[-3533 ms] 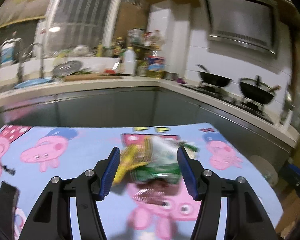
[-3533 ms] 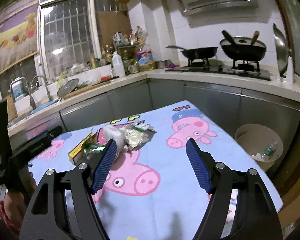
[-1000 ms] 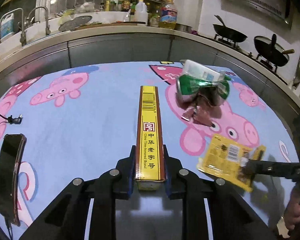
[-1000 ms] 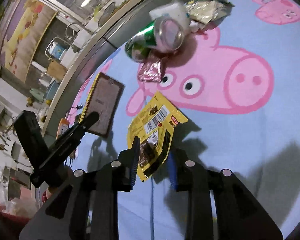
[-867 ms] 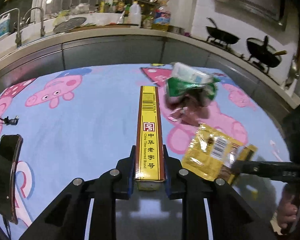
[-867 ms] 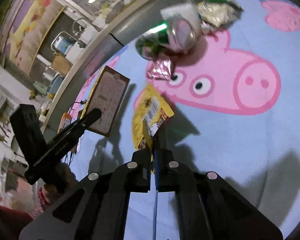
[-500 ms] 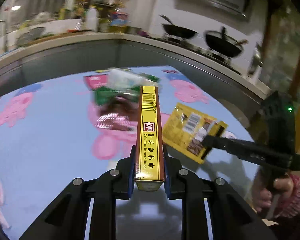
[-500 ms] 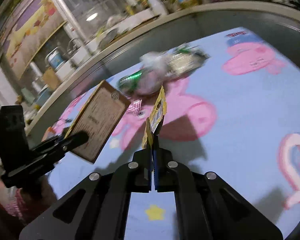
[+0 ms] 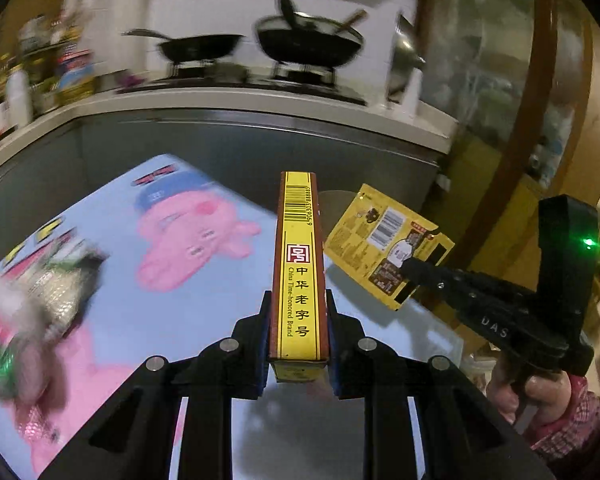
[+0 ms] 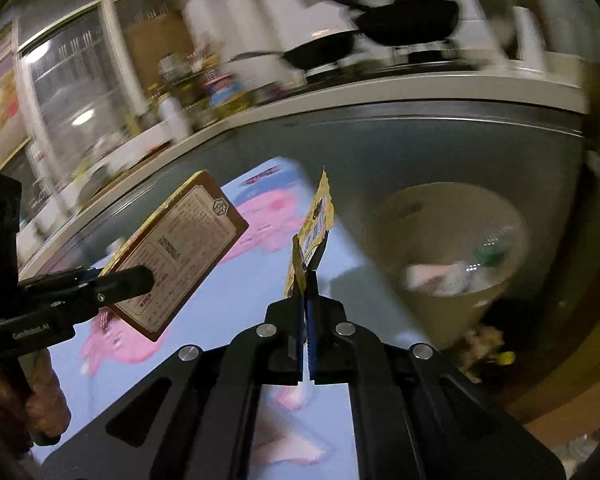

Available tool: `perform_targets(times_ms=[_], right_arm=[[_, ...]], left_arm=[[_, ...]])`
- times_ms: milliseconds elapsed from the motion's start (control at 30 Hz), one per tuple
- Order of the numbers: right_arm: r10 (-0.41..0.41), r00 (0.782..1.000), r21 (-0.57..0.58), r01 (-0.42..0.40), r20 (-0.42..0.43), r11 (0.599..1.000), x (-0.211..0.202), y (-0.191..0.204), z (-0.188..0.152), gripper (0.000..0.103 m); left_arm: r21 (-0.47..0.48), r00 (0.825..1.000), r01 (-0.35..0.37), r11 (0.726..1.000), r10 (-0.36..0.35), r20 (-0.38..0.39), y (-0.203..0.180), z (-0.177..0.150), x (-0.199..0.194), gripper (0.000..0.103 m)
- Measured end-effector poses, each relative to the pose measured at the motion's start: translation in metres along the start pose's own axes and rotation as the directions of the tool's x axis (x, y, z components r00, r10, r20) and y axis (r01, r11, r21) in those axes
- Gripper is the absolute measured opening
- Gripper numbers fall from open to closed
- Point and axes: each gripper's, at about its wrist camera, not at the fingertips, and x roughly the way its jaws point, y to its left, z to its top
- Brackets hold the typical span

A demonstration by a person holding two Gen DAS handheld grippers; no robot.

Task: Collect trash
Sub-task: 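Carry box and wrapper to the beige bin and open both tools, then bring both open tools back over the remaining trash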

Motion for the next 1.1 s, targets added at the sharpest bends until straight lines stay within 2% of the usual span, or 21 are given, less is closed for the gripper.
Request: perform_targets(times_ms=[133, 233, 433, 500, 533, 567, 600, 633, 733, 833, 967, 1100], right_arm=[[-0.056, 0.998, 0.083, 0.055, 0.003, 0.995, 0.011, -0.054, 0.016, 0.001], [-0.075, 0.997, 0.119, 0.075, -0.001, 0.990, 0.021, -0.080, 0.021, 0.001], [-0.106, 0.994, 0.147, 0.108, -0.020, 0.983, 0.039, -0.112, 0.024, 0.002], [-0.113, 0.993, 0.146, 0.116, -0.031, 0.983, 0.045, -0.117, 0.027, 0.006], [-0.118, 0.992, 0.146, 0.124, -0.047, 0.981, 0.050, -0.121, 0.027, 0.013], [-0.122, 0.991, 0.155, 0.130, -0.056, 0.979, 0.053, -0.125, 0.028, 0.036], [-0.130, 0.990, 0.170, 0.136, -0.047, 0.976, 0.052, -0.129, 0.027, 0.048], [-0.139, 0.990, 0.181, 0.143, -0.031, 0.973, 0.050, -0.131, 0.027, 0.052], [-0.151, 0.988, 0.195, 0.146, 0.014, 0.970, 0.036, -0.130, 0.026, 0.052], [-0.147, 0.988, 0.212, 0.134, 0.047, 0.968, 0.022, -0.125, 0.023, 0.052], [-0.118, 0.991, 0.229, 0.100, 0.065, 0.968, 0.009, -0.110, 0.017, 0.052], [-0.083, 0.994, 0.263, 0.063, 0.068, 0.963, -0.001, -0.095, 0.012, 0.052]], left_arm=[[0.034, 0.999, 0.027, 0.999, -0.025, -0.044, -0.023, 0.038, 0.051, 0.023], [0.072, 0.997, 0.028, 0.997, -0.022, -0.072, -0.040, 0.059, 0.084, 0.023], [0.126, 0.993, -0.003, 0.992, 0.018, -0.115, -0.062, 0.075, 0.135, 0.025], [0.144, 0.991, -0.026, 0.989, 0.044, -0.127, -0.068, 0.077, 0.150, 0.027], [0.150, 0.989, -0.039, 0.988, 0.059, -0.134, -0.070, 0.078, 0.156, 0.040], [0.151, 0.986, -0.063, 0.986, 0.085, -0.142, -0.072, 0.080, 0.162, 0.048], [0.148, 0.986, -0.078, 0.986, 0.098, -0.137, -0.071, 0.081, 0.163, 0.061], [0.139, 0.987, -0.095, 0.986, 0.112, -0.119, -0.069, 0.083, 0.161, 0.063], [0.095, 0.989, -0.099, 0.991, 0.108, -0.097, -0.061, 0.087, 0.148, 0.063], [0.071, 0.988, -0.133, 0.989, 0.139, -0.075, -0.051, 0.086, 0.129, 0.063], [0.058, 0.979, -0.196, 0.979, 0.199, -0.044, -0.042, 0.075, 0.099, 0.064], [0.034, 0.973, -0.228, 0.973, 0.229, -0.023, -0.031, 0.061, 0.072, 0.064]])
